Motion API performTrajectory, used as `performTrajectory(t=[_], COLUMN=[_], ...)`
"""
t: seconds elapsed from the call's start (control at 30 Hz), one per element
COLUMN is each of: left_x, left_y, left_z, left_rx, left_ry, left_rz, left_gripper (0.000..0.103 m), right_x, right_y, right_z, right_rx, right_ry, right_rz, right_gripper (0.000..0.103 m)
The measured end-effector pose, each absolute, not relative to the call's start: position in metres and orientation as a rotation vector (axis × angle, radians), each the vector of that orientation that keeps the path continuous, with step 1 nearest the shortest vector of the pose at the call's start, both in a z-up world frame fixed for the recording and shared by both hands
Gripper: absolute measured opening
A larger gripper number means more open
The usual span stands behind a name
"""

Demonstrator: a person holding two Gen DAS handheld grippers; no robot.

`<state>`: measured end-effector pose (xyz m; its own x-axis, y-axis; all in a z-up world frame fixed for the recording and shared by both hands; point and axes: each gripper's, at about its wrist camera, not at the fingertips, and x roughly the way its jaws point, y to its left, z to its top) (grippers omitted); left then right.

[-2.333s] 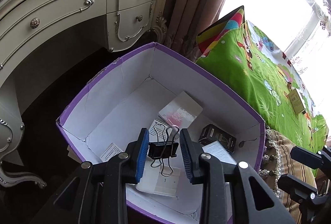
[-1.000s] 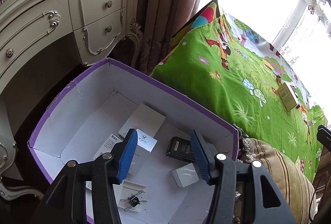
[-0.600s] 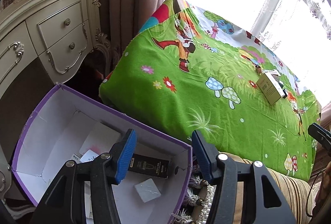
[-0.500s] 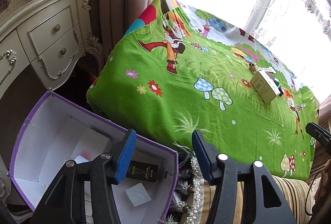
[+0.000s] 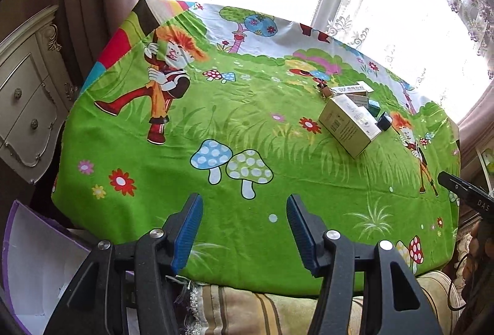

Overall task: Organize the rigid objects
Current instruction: 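Move both open tools back to the boxes on the bed, then grasp the pink binder clip with the left tool while the right tool grasps the white JIYIN MUSIC box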

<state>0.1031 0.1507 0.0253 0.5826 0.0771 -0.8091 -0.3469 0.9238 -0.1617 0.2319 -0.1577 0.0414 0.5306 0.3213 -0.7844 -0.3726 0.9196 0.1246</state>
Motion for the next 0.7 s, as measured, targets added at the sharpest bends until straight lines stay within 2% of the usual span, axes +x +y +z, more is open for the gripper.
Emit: performTrajectory(t=[0.3, 0.7], left_x=[0.189, 0.343], left_y=[0.122, 0.128], left_z=[0.037, 0.017], left_rx=[-0.289, -0.455], left_ry=[0.904, 0.995], left_rz=[0.145, 0.005], left_gripper=[0.057, 0.057], right_x=[0.291, 0.391], right_y=[-0.176, -0.153], right_z=[0.026, -0.005], right_rx=[-0.02, -0.003], right_ry=[0.971, 1.043], right_rz=[0.364, 0.357], right_gripper=[0.076, 0.077])
